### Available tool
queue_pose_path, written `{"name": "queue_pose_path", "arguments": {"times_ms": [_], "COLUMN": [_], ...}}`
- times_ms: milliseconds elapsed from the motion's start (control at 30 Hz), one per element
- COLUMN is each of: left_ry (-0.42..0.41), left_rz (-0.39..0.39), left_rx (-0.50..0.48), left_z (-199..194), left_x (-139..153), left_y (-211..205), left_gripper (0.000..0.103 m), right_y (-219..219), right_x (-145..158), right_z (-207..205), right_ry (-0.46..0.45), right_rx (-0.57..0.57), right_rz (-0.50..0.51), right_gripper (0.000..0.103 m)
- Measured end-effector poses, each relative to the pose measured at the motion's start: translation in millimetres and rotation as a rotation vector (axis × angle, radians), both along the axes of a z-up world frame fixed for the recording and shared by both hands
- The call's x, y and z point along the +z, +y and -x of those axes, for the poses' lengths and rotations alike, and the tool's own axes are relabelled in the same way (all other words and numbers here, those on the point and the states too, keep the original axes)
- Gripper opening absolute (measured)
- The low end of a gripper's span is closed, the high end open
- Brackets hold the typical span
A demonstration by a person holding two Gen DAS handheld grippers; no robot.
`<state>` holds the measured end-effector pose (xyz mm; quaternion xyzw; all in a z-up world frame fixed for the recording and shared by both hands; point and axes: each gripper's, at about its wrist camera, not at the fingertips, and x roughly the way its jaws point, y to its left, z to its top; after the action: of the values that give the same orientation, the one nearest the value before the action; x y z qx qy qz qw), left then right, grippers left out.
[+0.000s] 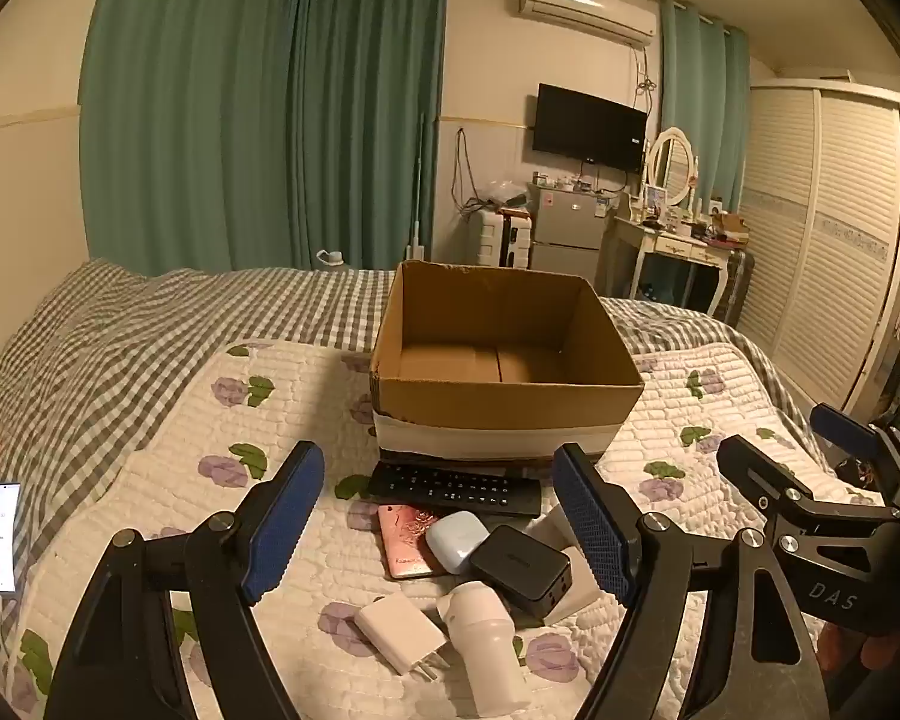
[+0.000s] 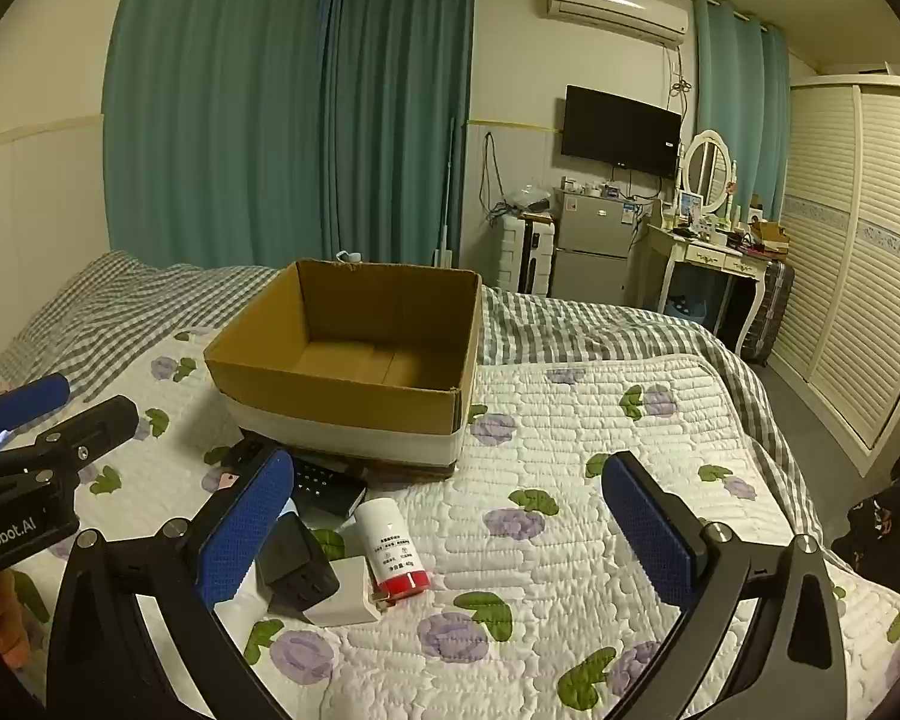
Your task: Organize rigid objects
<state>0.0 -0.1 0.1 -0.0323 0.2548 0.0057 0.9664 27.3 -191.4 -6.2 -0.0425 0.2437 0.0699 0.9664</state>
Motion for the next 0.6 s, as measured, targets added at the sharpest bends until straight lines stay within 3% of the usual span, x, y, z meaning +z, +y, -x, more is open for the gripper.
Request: {"name": "queue_pose_path", "arguments": {"times_ms": [600], "left_ry": [0.004], "left_rz": [0.003], "left_rx": [0.003], "left_z": [1.6], "left_x": [-3.3], "left_y": [0.7], "left_gripper": [0.081], "right_y": [-0.3], "right_x": [-0.6], "right_z": [0.0], "right_ry": [-0.005], "right_rx": [0.002], "right_rz": [-0.003], "right_gripper": [0.103]}}
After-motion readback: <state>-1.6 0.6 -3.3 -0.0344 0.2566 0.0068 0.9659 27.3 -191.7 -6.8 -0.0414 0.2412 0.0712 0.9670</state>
